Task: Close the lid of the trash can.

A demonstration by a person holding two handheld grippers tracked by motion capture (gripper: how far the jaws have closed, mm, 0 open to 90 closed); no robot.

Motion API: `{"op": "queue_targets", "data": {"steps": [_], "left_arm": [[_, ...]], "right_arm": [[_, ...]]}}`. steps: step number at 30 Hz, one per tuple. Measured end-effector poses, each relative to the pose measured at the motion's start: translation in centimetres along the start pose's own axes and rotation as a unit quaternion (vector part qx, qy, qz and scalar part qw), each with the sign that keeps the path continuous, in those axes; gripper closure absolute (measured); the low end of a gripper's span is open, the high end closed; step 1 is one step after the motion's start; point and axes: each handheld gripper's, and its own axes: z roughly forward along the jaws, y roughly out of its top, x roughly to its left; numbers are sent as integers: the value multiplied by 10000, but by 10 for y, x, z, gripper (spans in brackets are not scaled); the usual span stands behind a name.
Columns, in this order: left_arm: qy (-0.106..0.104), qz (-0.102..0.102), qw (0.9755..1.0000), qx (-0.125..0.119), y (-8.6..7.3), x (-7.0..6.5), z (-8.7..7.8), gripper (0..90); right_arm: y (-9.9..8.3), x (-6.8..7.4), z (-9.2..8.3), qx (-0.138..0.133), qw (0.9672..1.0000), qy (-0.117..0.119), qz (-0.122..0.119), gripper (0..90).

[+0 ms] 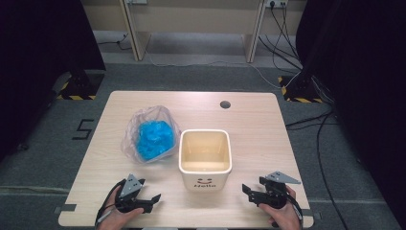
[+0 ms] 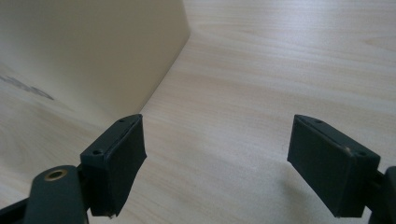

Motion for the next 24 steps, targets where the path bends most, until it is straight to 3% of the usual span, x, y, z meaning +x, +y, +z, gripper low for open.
{"op": "queue_targets", "data": {"steps": [6, 14, 24], "left_arm": [[68, 35, 9999, 120, -3, 3, 0, 147], [57, 99, 9996, 274, -6, 2, 4, 147], [81, 81, 9996, 256, -6, 5, 4, 140]], "right_arm": [[-6, 2, -4, 30, 10000, -33, -86, 182], [-11, 1, -9, 18, 10000, -63, -26, 181], [-11, 1, -9, 38, 10000, -69, -27, 180]]}}
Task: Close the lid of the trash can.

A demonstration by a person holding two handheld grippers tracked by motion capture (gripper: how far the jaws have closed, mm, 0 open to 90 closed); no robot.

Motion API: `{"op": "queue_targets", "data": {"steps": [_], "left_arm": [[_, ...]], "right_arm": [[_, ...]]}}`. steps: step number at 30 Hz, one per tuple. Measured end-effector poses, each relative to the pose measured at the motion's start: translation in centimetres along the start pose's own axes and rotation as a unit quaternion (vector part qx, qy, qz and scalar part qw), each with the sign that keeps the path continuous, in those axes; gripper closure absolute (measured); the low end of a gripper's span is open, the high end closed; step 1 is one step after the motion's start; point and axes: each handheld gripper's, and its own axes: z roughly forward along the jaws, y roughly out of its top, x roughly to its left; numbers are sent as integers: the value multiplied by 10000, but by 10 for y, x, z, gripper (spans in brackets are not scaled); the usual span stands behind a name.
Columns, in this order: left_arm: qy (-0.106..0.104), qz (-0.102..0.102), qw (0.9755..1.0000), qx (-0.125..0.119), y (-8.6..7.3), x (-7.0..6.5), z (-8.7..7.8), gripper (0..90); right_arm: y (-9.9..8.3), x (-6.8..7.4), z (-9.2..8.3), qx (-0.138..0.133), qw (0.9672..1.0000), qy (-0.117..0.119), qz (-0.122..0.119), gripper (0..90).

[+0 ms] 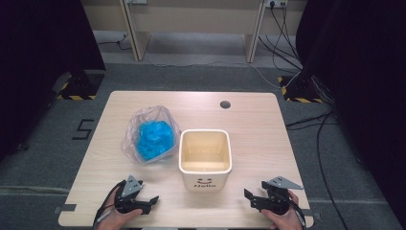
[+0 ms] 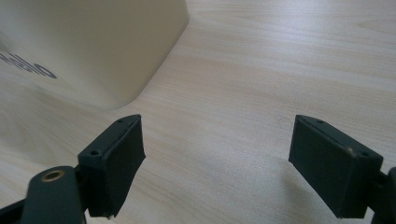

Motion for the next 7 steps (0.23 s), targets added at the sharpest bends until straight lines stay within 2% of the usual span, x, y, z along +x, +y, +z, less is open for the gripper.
{"op": "queue_targets", "data": {"steps": [7], "left_arm": [[4, 16, 10000, 13, 0, 0, 0, 135]], "right_arm": [[0, -1, 1, -2, 10000, -11, 13, 181]]}}
